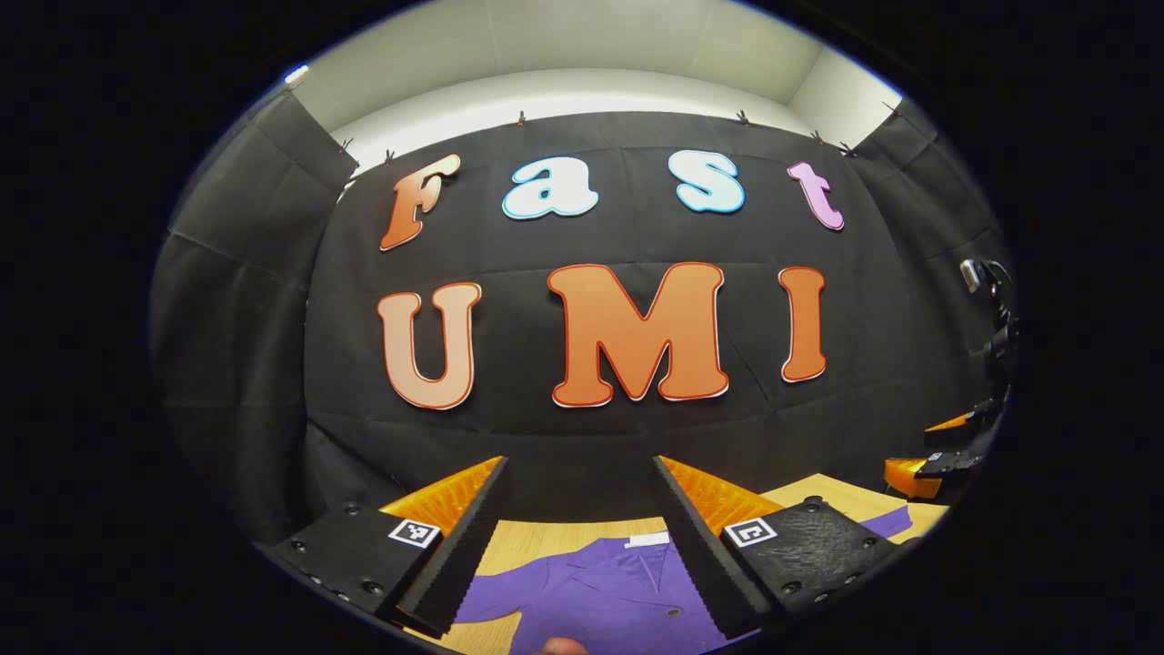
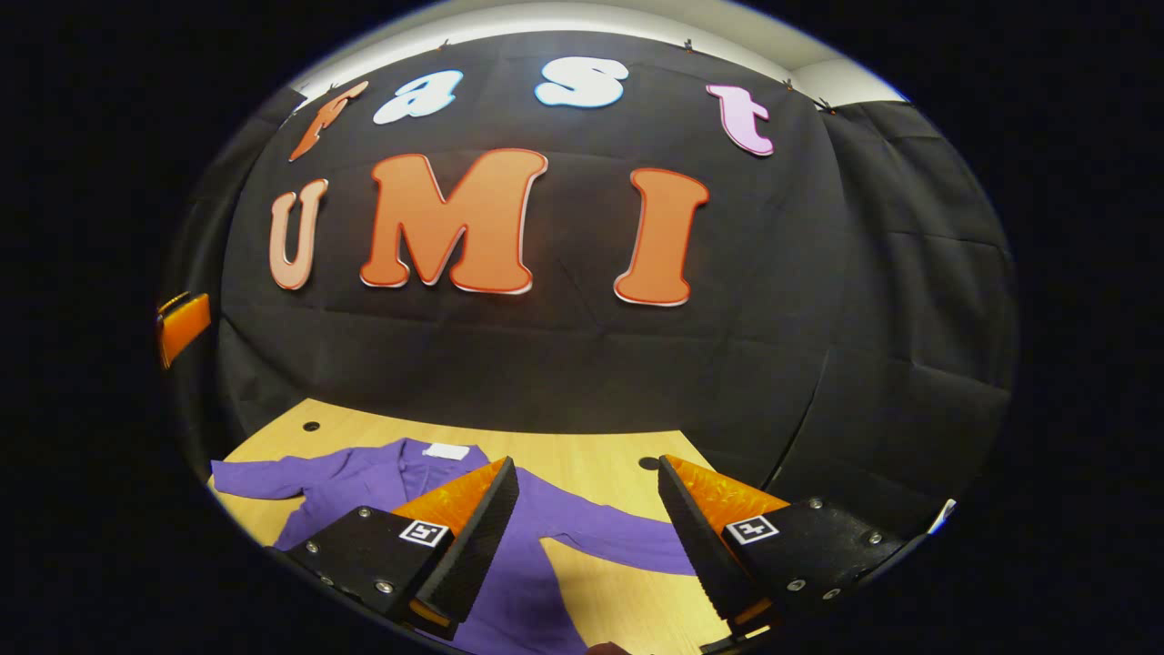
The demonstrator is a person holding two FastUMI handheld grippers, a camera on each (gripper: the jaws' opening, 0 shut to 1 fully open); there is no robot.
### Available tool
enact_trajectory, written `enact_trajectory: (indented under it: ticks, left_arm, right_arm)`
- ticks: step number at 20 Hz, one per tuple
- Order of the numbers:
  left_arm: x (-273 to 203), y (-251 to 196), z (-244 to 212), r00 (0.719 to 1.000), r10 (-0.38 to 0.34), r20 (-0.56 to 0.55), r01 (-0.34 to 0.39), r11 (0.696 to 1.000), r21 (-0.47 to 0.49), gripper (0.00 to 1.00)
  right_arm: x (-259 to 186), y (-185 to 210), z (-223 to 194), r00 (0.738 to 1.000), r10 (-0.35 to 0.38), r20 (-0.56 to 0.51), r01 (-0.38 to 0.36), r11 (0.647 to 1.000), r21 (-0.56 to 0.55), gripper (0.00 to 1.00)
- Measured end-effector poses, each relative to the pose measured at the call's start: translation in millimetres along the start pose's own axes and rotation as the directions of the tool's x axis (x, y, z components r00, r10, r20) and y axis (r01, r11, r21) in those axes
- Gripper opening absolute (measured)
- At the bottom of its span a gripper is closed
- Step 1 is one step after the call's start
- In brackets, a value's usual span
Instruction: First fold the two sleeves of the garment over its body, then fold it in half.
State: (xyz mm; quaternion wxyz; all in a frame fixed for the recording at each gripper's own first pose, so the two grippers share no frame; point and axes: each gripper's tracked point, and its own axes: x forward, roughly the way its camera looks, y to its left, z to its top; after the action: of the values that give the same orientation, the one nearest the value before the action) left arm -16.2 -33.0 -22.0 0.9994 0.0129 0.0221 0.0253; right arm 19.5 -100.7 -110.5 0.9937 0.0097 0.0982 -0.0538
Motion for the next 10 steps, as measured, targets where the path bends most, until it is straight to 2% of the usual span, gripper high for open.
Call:
enact_trajectory:
  ticks: [3, 5, 8, 10]
  left_arm:
    - [-3.5, 0.2, 2.1, 1.0, 0.012, 0.002, -0.012, 1.0, 0.01, 0.97]
    - [-3.8, 0.1, 1.9, 1.0, 0.024, -0.002, -0.024, 1.0, 0.016, 0.97]
    - [-6.8, -1.7, -2.6, 0.999, 0.039, -0.016, -0.039, 0.999, 0.027, 0.97]
    - [-7.3, -3.4, -5.6, 0.999, 0.047, -0.026, -0.046, 0.998, 0.036, 0.97]
  right_arm:
    - [15.5, -42.8, -31.6, 0.994, -0.077, -0.078, 0.077, 0.997, 0.0, 0.95]
    - [25.2, -70.1, -58.0, 0.98, -0.125, -0.155, 0.126, 0.992, -0.003, 0.95]
    - [35.5, -108.4, -101.2, 0.935, -0.183, -0.302, 0.192, 0.981, 0.001, 0.95]
    - [44.5, -125.8, -125.0, 0.9, -0.192, -0.39, 0.224, 0.974, 0.036, 0.95]
